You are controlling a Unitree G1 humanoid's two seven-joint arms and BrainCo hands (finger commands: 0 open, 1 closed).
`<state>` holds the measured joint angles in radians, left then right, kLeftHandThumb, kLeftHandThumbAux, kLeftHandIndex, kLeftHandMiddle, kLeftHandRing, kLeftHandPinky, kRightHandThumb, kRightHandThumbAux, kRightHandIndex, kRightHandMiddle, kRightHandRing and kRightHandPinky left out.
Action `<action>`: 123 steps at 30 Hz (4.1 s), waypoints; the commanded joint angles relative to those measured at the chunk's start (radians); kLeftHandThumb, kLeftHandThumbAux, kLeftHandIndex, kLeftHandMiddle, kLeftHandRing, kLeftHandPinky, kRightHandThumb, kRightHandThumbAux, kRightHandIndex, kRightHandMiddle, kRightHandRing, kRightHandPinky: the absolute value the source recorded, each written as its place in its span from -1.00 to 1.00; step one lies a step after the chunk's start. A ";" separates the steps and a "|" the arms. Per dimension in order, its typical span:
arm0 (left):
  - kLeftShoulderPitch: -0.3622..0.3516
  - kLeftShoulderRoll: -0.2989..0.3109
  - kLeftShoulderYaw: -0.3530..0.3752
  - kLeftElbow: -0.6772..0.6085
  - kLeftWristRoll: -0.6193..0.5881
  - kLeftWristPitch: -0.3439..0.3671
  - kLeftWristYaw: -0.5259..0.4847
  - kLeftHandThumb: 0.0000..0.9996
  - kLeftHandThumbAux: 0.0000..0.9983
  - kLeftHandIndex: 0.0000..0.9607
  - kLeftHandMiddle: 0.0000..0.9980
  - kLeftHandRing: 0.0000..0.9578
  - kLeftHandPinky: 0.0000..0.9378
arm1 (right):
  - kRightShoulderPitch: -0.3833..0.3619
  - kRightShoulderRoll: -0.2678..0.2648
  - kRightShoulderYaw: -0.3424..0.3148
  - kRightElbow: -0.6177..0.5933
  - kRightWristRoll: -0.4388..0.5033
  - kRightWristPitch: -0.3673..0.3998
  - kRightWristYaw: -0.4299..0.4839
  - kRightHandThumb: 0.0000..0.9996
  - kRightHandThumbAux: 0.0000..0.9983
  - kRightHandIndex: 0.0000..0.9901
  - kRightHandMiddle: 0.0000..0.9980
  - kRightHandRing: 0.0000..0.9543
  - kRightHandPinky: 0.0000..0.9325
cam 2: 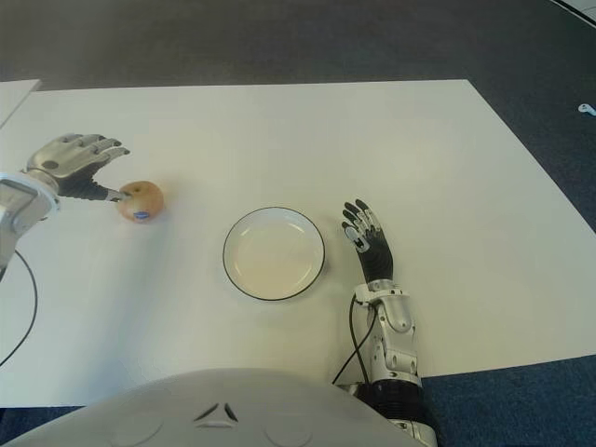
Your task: Put the apples into the plate.
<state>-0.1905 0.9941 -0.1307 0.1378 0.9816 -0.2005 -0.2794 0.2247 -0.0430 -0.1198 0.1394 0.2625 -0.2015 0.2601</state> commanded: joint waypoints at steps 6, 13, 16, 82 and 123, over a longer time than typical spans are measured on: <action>-0.059 0.068 -0.101 0.212 0.070 -0.100 0.128 -0.37 -0.40 -1.00 -1.00 -1.00 -0.97 | 0.018 -0.003 -0.013 0.091 -0.010 0.016 -0.002 -0.37 0.12 -0.74 -0.62 -0.75 -0.81; -0.049 0.055 -0.143 0.266 0.078 -0.094 0.194 -0.36 -0.39 -1.00 -1.00 -1.00 -0.95 | 0.010 -0.007 -0.019 0.111 -0.007 0.008 0.006 -0.38 0.11 -0.73 -0.62 -0.76 -0.87; -0.050 0.049 -0.156 0.283 0.070 -0.091 0.209 -0.36 -0.39 -1.00 -1.00 -1.00 -0.95 | 0.005 -0.008 -0.022 0.119 -0.005 0.009 0.009 -0.38 0.10 -0.74 -0.62 -0.76 -0.88; -0.201 -0.133 -0.291 0.591 -0.047 -0.028 0.396 -0.47 -0.52 -1.00 -1.00 -1.00 -0.98 | -0.150 -0.048 -0.076 0.407 -0.015 -0.067 0.015 -0.42 0.07 -0.72 -0.62 -0.80 -0.99; -0.225 -0.086 -0.256 0.539 -0.116 -0.058 0.380 -0.45 -0.51 -1.00 -1.00 -1.00 -0.99 | -0.190 -0.055 -0.079 0.501 -0.041 -0.139 -0.007 -0.45 0.04 -0.73 -0.60 -0.78 -1.00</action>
<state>-0.4190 0.9054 -0.3967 0.6915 0.8804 -0.2652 0.1265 -0.0436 -0.1207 -0.2014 0.5353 0.2377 -0.3951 0.2673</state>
